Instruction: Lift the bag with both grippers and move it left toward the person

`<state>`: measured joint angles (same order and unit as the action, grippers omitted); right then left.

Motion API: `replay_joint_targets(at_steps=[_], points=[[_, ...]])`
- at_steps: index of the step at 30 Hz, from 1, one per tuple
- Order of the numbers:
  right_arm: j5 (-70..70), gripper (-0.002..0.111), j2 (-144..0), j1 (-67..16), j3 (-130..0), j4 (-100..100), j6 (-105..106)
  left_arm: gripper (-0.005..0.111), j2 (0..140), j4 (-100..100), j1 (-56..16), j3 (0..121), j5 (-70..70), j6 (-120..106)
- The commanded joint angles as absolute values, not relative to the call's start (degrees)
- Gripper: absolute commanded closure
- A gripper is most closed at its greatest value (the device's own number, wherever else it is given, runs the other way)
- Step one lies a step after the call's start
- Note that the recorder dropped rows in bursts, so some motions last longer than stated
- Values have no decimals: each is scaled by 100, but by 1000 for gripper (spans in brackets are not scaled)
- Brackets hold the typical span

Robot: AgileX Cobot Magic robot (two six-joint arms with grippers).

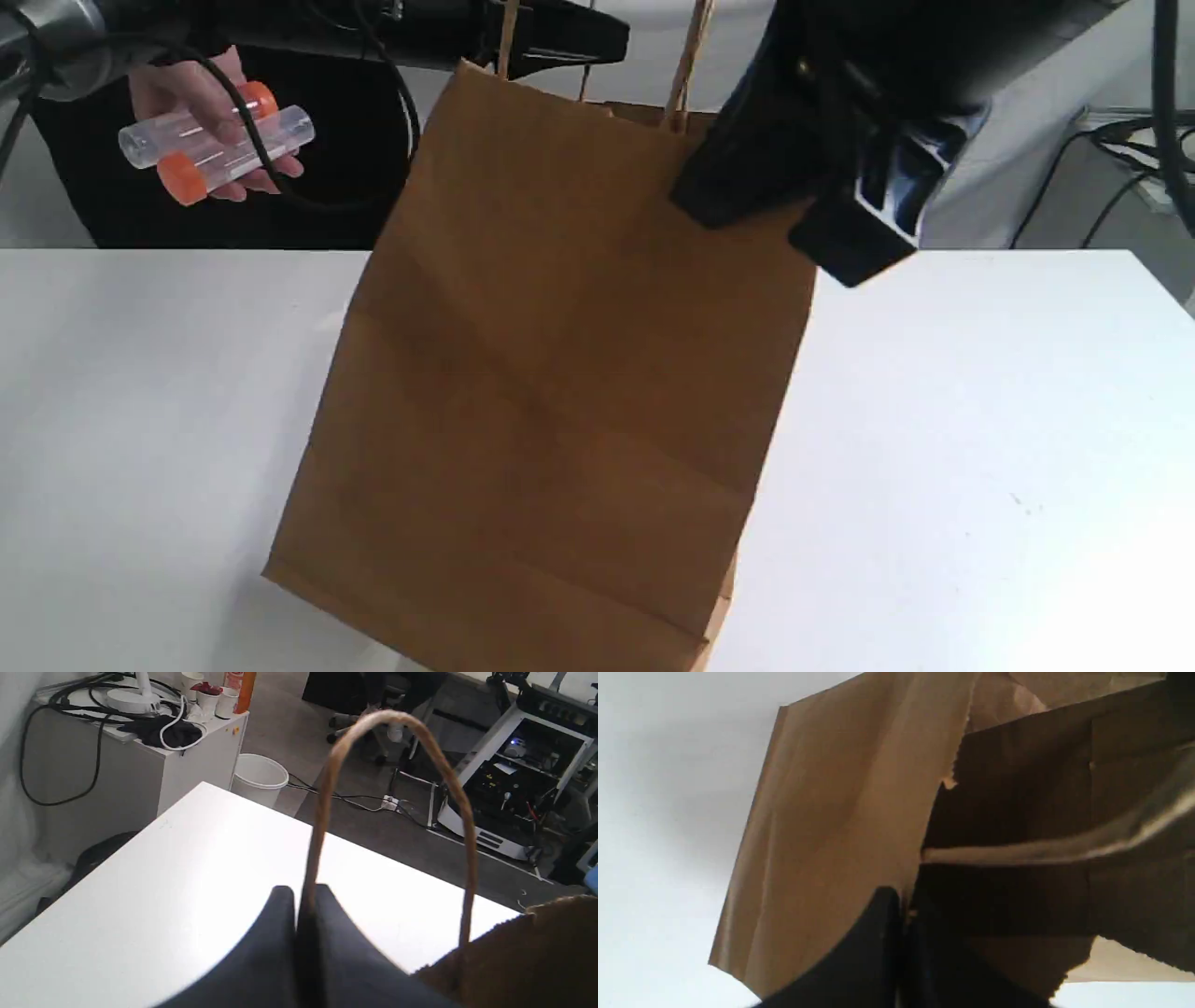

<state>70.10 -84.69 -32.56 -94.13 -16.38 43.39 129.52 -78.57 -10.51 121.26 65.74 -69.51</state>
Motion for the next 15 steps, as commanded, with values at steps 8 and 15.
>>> replay_joint_targets(at_steps=[8,15], points=[[6996,108,-8683,-3258,-9473,-2019,4217,107,13110,-8428,-592,11999,6996,-6761],[6996,108,-8708,-3258,-9473,-2033,4189,107,13124,-9109,-280,11224,6996,-7181]])
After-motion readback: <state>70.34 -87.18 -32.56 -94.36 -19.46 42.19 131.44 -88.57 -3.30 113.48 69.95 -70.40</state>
